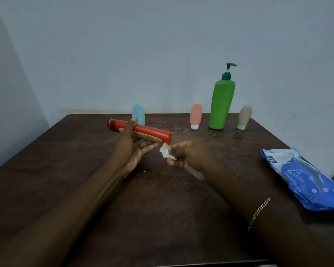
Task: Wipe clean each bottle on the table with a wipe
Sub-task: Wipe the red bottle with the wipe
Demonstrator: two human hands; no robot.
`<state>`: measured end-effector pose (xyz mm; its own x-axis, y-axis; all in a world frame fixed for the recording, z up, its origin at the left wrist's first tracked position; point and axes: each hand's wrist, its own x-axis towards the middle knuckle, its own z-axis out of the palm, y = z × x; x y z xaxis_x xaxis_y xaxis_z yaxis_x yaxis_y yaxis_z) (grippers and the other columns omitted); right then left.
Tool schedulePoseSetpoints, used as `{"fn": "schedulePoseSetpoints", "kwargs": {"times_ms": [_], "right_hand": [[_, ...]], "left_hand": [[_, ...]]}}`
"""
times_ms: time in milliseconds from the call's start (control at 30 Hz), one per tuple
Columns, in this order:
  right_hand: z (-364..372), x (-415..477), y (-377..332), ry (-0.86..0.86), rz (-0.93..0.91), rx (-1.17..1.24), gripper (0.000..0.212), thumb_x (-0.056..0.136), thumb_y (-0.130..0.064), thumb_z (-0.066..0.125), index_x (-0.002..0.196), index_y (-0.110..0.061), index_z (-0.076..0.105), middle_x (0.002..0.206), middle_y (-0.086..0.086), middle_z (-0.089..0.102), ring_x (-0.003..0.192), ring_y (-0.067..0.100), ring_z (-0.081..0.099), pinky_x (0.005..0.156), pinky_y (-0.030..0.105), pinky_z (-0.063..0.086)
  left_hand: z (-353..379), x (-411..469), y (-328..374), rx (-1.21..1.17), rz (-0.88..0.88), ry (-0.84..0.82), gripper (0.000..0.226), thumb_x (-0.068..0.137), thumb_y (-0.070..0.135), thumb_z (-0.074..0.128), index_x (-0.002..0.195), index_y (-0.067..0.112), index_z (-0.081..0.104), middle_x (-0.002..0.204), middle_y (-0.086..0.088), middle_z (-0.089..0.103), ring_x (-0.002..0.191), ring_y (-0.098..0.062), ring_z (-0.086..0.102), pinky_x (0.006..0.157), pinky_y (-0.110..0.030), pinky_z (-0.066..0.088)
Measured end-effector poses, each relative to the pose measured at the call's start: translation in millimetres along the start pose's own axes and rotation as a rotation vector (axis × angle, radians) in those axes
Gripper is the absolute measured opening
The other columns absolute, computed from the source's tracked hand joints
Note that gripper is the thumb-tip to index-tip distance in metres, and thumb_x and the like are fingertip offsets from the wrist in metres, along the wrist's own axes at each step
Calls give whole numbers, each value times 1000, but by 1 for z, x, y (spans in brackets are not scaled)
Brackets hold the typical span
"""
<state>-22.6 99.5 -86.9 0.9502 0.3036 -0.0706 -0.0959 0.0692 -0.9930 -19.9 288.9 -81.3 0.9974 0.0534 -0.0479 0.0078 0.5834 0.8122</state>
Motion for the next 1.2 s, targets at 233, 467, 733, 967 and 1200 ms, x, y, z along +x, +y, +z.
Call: {"fn": "schedulePoseSetpoints", "kwargs": {"times_ms": [233, 467, 733, 967, 1200], "right_hand": [[-26, 7, -10, 31, -83, 10, 9, 91, 3, 57, 92, 5, 66, 83, 20, 70, 60, 16, 63, 52, 20, 53], [-63, 31, 1, 369, -266, 112, 16, 88, 11, 57, 98, 4, 67, 101, 21, 69, 83, 24, 67, 65, 27, 59], [-92, 45, 14, 549, -334, -61, 33, 77, 7, 72, 109, -1, 71, 90, -5, 72, 84, 9, 68, 80, 20, 55], [-95, 51, 22, 624, -349, 33, 14, 79, 2, 75, 93, -2, 75, 82, 9, 75, 80, 24, 74, 75, 34, 61], [-97, 58, 25, 622, -323, -21, 13, 79, 0, 74, 85, -11, 75, 75, 4, 75, 75, 20, 74, 75, 43, 62]], "left_hand": [[4, 3, 3, 181, 158, 66, 69, 79, 40, 77, 135, 16, 45, 124, -15, 66, 102, -33, 72, 75, -47, 61], [19, 19, 10, 434, 265, 100, 62, 80, 30, 82, 131, 22, 48, 116, -2, 68, 93, -26, 75, 74, -55, 61], [62, 83, 17, 699, 349, 125, 76, 71, 34, 90, 134, 25, 49, 124, -3, 67, 107, -30, 69, 73, -58, 61], [83, 135, -5, 947, 384, 157, 73, 81, 33, 82, 140, 23, 42, 140, -2, 57, 124, -30, 59, 86, -52, 59], [88, 159, -13, 1059, 395, 153, 70, 83, 29, 81, 140, 19, 42, 139, -5, 57, 124, -31, 58, 93, -55, 56]]}}
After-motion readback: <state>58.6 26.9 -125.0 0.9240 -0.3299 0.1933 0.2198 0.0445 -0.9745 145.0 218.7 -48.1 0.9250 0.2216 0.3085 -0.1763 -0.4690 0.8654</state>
